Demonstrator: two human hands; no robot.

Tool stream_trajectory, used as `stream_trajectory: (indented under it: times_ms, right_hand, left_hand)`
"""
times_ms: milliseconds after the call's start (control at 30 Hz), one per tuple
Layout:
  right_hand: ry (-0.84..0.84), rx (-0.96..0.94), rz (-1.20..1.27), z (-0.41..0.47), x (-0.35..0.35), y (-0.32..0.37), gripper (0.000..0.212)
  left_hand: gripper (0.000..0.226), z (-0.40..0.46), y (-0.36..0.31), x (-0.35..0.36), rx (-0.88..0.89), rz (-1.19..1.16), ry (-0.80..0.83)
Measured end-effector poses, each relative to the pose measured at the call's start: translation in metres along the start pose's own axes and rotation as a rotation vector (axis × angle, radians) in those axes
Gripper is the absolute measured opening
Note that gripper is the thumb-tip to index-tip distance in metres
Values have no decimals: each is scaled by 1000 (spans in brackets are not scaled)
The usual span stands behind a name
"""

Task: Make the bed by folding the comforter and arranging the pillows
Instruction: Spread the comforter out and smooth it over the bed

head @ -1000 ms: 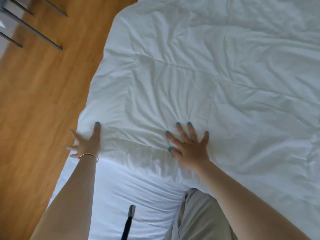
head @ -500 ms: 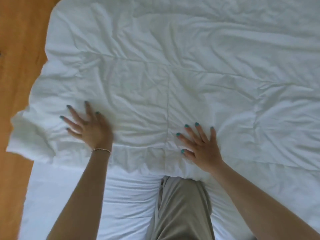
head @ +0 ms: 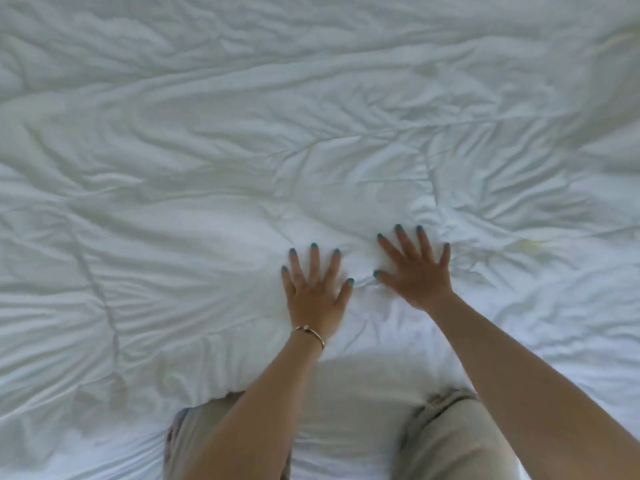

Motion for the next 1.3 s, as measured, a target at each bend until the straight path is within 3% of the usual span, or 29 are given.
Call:
stream_trajectory:
  times_ms: [167,300,367,500,733,933,1300]
  right_hand:
    - [-142,-106,-70,45,-8,-136,73]
    - [-222,-43,-80,79,-10,-261,76]
    - [-245,-69,-57,87,0,-292,78]
    - [-300,-137,18,104,24,-298,86]
    - [-362,-189,69,124,41,-299,98]
    - [-442,-189,86,124,35,-296,95]
    - [-569,-193,45,121,36,-295,87]
  left_hand:
    - [63,60,-170,50,257,124,-52]
    - [64,114,-246,70,92,159,-194]
    - [72,129,-268,75,92,186,-283]
    - [82,145,-288,91,250,237,-406]
    - [80,150,-291,90,261,194,-468]
    - [79,154,-280,97,268,172,-556]
    - [74,154,-275,116,302,185,-562]
Point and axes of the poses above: each hand's wrist, its own z-axis towards the middle knuckle, its own x-axis out of the palm, y = z × x, the point moved 10 cm from there along z, towards the middle knuckle, and after that the axes turned 14 degrees about -y, right-handed, at the moved point
